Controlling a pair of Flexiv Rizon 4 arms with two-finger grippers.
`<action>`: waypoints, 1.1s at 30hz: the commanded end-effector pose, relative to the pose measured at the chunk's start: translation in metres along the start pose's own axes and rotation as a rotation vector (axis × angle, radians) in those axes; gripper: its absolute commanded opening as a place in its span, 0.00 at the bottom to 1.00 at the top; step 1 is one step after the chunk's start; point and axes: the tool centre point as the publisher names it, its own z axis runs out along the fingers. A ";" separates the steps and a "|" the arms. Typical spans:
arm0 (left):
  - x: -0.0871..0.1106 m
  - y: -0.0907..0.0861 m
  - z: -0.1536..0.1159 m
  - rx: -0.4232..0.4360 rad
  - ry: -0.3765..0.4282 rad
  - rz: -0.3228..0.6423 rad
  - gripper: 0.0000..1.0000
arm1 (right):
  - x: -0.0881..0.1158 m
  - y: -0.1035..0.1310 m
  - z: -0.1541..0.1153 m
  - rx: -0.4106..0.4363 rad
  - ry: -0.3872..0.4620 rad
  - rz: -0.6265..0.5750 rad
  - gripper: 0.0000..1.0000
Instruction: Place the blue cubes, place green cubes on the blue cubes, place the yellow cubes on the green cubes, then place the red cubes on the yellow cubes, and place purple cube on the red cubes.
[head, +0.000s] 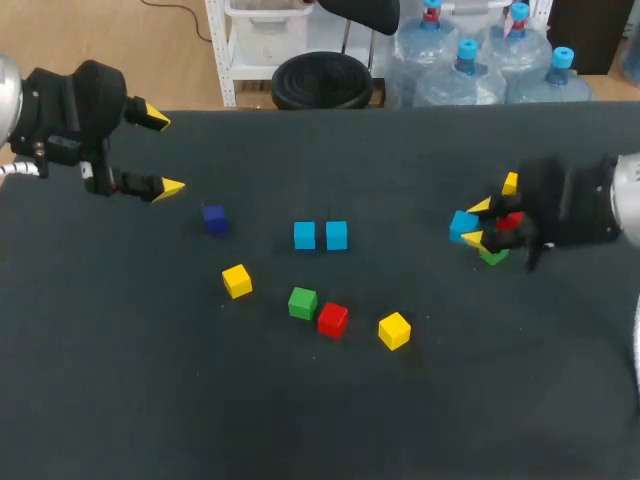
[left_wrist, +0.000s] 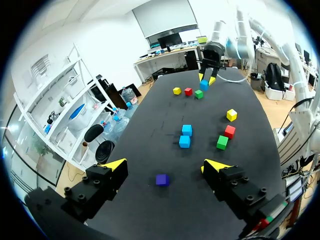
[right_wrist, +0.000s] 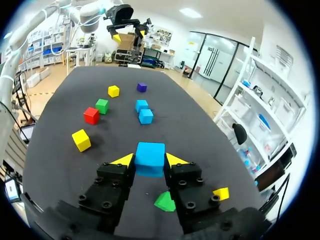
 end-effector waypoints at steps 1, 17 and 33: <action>0.002 -0.001 -0.001 -0.002 -0.009 0.003 1.00 | -0.004 -0.008 -0.010 -0.306 0.008 -0.002 0.00; 0.002 -0.001 -0.001 -0.002 -0.009 0.003 1.00 | -0.035 -0.023 -0.014 -0.409 -0.176 0.282 0.00; 0.002 -0.001 -0.001 -0.002 -0.009 0.003 1.00 | -0.064 -0.048 -0.015 -0.532 -0.453 0.547 0.00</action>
